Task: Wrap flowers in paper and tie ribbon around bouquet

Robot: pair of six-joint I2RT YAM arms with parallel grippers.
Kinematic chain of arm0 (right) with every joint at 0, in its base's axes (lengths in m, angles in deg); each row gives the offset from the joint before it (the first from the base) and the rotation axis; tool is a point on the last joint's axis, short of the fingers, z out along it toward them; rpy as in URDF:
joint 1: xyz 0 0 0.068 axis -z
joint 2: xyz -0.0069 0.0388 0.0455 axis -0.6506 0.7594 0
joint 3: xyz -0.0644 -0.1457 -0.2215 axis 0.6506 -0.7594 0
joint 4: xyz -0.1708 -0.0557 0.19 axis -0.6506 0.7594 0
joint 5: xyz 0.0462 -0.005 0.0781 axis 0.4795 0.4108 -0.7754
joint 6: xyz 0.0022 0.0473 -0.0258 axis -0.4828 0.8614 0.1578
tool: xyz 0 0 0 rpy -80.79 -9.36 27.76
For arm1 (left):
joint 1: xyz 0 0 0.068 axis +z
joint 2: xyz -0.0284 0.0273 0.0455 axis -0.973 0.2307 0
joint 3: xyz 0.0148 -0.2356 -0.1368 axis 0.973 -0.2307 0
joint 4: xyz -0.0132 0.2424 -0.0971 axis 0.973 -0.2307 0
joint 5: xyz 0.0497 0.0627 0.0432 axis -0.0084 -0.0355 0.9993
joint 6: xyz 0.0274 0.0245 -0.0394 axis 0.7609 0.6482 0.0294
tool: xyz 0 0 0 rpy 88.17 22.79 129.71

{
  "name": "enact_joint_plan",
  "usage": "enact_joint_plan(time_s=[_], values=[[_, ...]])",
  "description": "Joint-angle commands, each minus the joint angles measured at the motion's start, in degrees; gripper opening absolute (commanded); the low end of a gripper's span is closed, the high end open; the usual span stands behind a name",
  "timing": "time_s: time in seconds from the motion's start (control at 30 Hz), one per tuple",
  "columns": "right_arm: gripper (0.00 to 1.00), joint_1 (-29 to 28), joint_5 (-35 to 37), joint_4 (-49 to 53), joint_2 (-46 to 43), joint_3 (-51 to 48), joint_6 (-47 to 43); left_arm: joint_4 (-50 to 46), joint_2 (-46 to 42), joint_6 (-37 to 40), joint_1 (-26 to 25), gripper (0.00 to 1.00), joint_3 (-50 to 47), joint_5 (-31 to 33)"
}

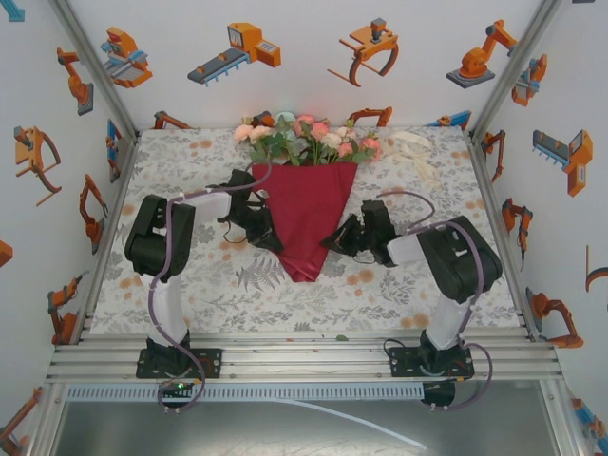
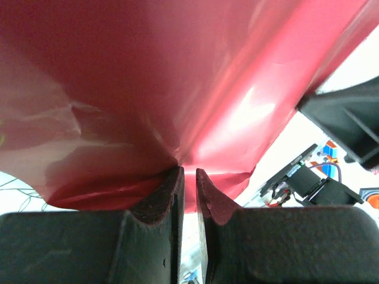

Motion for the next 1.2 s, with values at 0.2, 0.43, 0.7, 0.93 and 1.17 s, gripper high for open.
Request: enact_joint_plan(time_s=[0.2, 0.43, 0.7, 0.93, 1.17], values=[[0.00, 3.0, 0.4, -1.2, 6.3, 2.7, -0.2, -1.3, 2.3, 2.0, -0.4, 0.20, 0.3, 1.2], [0.00, 8.0, 0.7, -0.7, 8.0, 6.8, -0.2, -1.3, 2.0, 2.5, -0.3, 0.20, 0.1, 1.5], [0.00, 10.6, -0.6, 3.6, 13.4, 16.4, -1.4, -1.4, 1.8, 2.1, -0.3, 0.20, 0.1, 1.7], [0.00, 14.6, -0.1, 4.5, 15.6, 21.1, -1.4, -1.7, 1.3, 2.3, -0.3, 0.20, -0.4, 2.1], [0.00, 17.4, -1.4, 9.8, 19.7, 30.3, -3.0, -1.9, 1.3, 2.6, -0.2, 0.20, -0.6, 2.3]])
